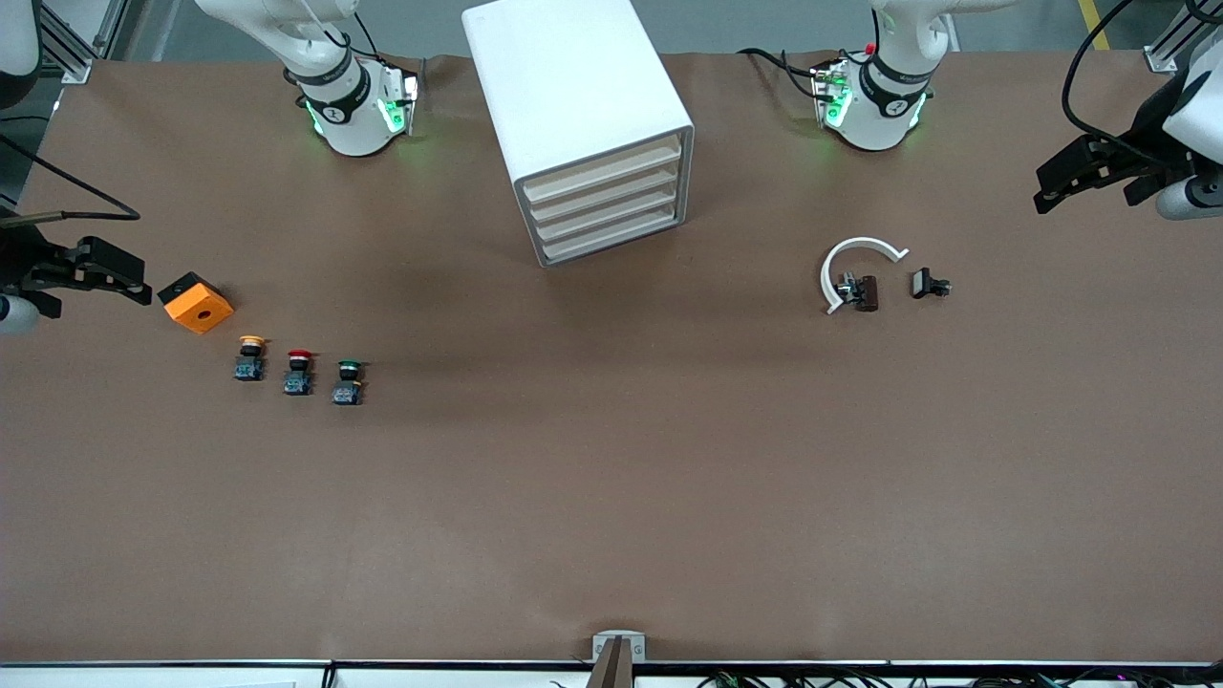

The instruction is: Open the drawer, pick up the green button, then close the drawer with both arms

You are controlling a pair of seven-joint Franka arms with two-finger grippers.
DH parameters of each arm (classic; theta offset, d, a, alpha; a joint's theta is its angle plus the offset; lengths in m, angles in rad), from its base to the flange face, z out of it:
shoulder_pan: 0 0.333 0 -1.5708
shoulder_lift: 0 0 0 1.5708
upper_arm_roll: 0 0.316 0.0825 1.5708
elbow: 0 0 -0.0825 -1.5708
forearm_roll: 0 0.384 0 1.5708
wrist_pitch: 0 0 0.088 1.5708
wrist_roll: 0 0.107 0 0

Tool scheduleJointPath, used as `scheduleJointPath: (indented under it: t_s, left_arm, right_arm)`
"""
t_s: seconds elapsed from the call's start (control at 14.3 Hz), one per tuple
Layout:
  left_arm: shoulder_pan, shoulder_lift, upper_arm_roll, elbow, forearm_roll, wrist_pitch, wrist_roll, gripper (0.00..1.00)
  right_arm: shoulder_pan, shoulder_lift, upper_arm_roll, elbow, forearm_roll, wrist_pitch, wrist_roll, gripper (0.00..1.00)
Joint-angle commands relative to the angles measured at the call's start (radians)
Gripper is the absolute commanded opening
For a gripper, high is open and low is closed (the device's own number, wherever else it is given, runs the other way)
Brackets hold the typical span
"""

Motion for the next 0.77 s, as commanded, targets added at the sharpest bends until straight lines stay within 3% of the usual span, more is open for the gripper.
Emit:
scheduleJointPath:
  t_s: [0.0,0.7]
  left_arm:
    - [-0.005,0.013,0.006,0.021,-0.011,0.005,0.009,1.00]
    - [-0.008,0.015,0.004,0.024,0.005,0.002,0.028,1.00]
  right_arm:
    - [-0.008,-0.003,0.006,0.013,0.005,-0.015,-0.002,1.00]
    - [-0.007,-0.003,0.007,0.013,-0.002,-0.015,-0.004,1.00]
